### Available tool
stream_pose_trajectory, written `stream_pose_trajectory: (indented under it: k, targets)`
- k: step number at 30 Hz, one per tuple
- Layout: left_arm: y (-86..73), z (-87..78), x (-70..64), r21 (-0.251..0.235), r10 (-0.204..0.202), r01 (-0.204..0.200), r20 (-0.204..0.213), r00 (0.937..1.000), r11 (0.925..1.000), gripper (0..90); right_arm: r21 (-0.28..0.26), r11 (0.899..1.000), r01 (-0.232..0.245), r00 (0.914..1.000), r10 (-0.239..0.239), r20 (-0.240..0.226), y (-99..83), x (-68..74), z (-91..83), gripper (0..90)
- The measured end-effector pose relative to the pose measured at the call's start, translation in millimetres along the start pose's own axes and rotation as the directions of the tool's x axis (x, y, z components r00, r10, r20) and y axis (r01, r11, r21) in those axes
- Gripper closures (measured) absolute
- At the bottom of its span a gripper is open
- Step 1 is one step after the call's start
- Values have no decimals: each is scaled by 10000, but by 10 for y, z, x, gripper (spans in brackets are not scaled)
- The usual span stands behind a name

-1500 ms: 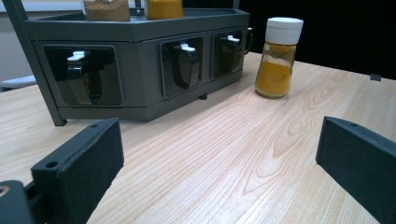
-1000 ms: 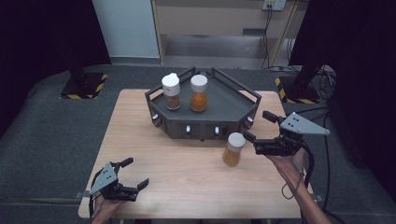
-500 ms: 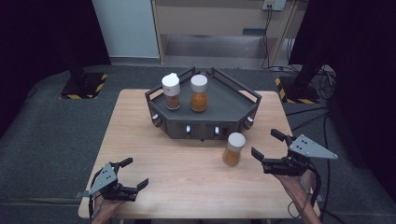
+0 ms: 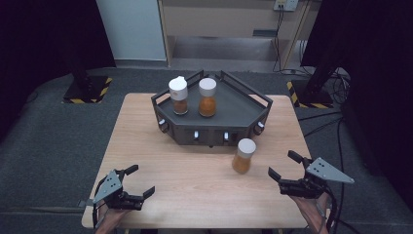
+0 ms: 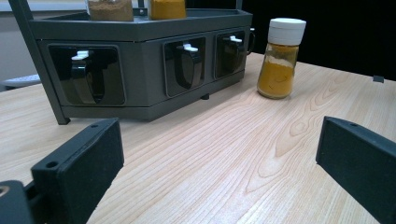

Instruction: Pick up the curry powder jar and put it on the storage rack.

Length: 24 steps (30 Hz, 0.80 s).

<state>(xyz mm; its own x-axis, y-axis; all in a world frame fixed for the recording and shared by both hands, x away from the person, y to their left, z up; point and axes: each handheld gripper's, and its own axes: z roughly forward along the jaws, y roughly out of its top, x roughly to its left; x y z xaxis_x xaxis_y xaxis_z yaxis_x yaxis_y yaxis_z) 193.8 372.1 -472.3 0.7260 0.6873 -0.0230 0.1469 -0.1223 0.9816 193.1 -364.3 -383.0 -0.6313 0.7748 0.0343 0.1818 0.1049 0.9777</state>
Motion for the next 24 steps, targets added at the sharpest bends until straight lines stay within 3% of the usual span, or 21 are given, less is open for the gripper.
stream_pose_trajectory:
  k: [16, 24]
  targets:
    - [-1, -2, -1, -4, -8, 8, -10, 10000, 10000, 0, 507, 9984, -250, 9997, 254, -66, -310, -27, 62, 74]
    - [-1, -7, -1, -13, 13, -13, -25, 10000, 10000, 0, 486, 9980, -397, 9991, 403, -112, -393, -59, 64, 74]
